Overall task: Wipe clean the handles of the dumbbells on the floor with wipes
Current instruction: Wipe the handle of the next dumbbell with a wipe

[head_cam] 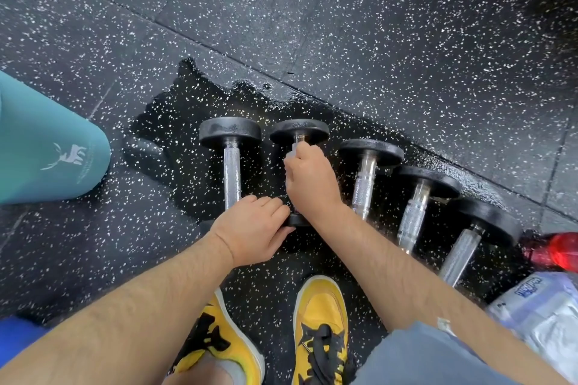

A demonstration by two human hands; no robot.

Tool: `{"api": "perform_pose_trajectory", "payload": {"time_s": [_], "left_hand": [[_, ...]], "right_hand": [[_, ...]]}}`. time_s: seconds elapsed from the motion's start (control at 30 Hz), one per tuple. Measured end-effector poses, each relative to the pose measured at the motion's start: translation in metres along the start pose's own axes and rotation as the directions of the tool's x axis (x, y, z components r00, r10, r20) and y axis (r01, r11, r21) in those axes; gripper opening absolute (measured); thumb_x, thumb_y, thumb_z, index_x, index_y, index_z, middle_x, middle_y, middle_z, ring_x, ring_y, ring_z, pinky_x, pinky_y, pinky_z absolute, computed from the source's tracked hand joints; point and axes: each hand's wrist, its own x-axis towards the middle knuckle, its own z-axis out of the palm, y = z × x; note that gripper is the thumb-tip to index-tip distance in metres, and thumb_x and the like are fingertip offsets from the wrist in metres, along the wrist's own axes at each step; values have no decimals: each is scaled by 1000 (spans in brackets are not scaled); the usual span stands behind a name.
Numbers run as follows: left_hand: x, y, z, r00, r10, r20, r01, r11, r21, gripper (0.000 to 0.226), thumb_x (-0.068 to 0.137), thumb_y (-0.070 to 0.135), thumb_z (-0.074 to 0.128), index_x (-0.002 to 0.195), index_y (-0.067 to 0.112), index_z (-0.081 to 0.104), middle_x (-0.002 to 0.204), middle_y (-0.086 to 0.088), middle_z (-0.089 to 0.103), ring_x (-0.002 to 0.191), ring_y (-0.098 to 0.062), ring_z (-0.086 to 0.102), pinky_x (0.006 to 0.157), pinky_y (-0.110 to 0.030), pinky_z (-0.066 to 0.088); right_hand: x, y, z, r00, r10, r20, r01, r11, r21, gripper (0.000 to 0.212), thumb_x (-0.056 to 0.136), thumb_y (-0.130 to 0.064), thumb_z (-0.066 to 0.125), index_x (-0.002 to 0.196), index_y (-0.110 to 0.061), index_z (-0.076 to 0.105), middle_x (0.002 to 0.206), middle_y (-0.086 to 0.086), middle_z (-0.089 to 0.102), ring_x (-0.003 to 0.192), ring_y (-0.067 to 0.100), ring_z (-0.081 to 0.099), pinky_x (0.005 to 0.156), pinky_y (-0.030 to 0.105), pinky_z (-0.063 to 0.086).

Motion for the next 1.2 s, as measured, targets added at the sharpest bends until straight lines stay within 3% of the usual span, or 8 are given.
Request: {"api": "perform_pose_trajectory", "payload": {"time_s": [0.2, 0.33, 0.5, 0.7, 0.83, 1.0, 1.1, 1.2], "left_hand": [[1, -1, 1, 1000, 4, -12, -4, 1000, -2, 34, 98, 42, 43, 89, 16, 62, 79, 1, 58, 66, -20, 57, 60, -33, 43], [0, -1, 1, 1000, 9, -23, -9, 1000, 16, 36, 99, 42, 41, 88, 16, 63, 79, 2, 59, 65, -19, 57, 58, -32, 43], [1, 0, 5, 999, 2, -35, -1, 999, 39, 40, 98, 44, 42, 90, 13, 68, 79, 1, 62, 67, -20, 60, 58, -34, 45], [2, 2, 3, 999, -16, -41, 17, 999, 34, 39, 96, 43, 44, 91, 14, 68, 78, 1, 62, 66, -20, 60, 58, -34, 44], [0, 0, 3, 1000, -17, -16, 17, 1000, 12, 38, 99, 43, 43, 96, 14, 67, 81, 2, 61, 68, -20, 59, 59, -34, 44], [-1, -1, 2, 1000, -5, -14, 5, 1000, 22, 37, 98, 43, 43, 94, 14, 67, 80, 2, 60, 66, -20, 58, 58, -33, 43], [0, -1, 2, 1000, -8, -18, 8, 1000, 11, 35, 98, 43, 45, 95, 15, 66, 80, 2, 60, 66, -19, 58, 57, -33, 43], [-1, 1, 2, 1000, -5, -7, 5, 1000, -2, 35, 98, 43, 45, 95, 15, 66, 81, 3, 60, 66, -19, 58, 56, -33, 45]], "right_hand": [[5, 8, -9, 994, 92, -58, -86, 991, 104, 17, 93, -12, 60, 79, -4, 65, 81, 2, 41, 70, 22, 42, 56, 32, 37], [-16, 6, -13, 991, 129, 37, -134, 972, 193, 15, 96, -17, 61, 98, -10, 74, 89, 3, 47, 76, 22, 50, 65, 38, 49], [-8, 12, -17, 964, 244, 109, -266, 917, 296, 19, 97, -28, 61, 112, -23, 72, 100, -5, 47, 86, 14, 55, 81, 31, 50], [-12, 7, -18, 960, 262, 95, -278, 911, 303, 14, 97, -23, 62, 103, -16, 74, 91, -1, 49, 82, 16, 53, 75, 31, 46], [-1, 15, -21, 928, 362, 89, -369, 854, 367, 17, 96, -25, 64, 83, -16, 68, 86, -8, 50, 74, 1, 47, 68, 9, 34], [-15, 10, -18, 942, 321, 102, -336, 877, 344, 16, 97, -21, 63, 86, -13, 71, 80, -7, 48, 78, 13, 50, 68, 27, 39], [-3, 15, -19, 889, 444, 110, -438, 758, 484, 9, 96, -17, 63, 88, -17, 67, 91, -5, 61, 85, 11, 57, 75, 25, 45], [-7, 13, -19, 799, 574, 180, -550, 577, 603, 11, 98, -16, 60, 87, -17, 63, 88, -5, 65, 81, 9, 60, 69, 20, 46]]}}
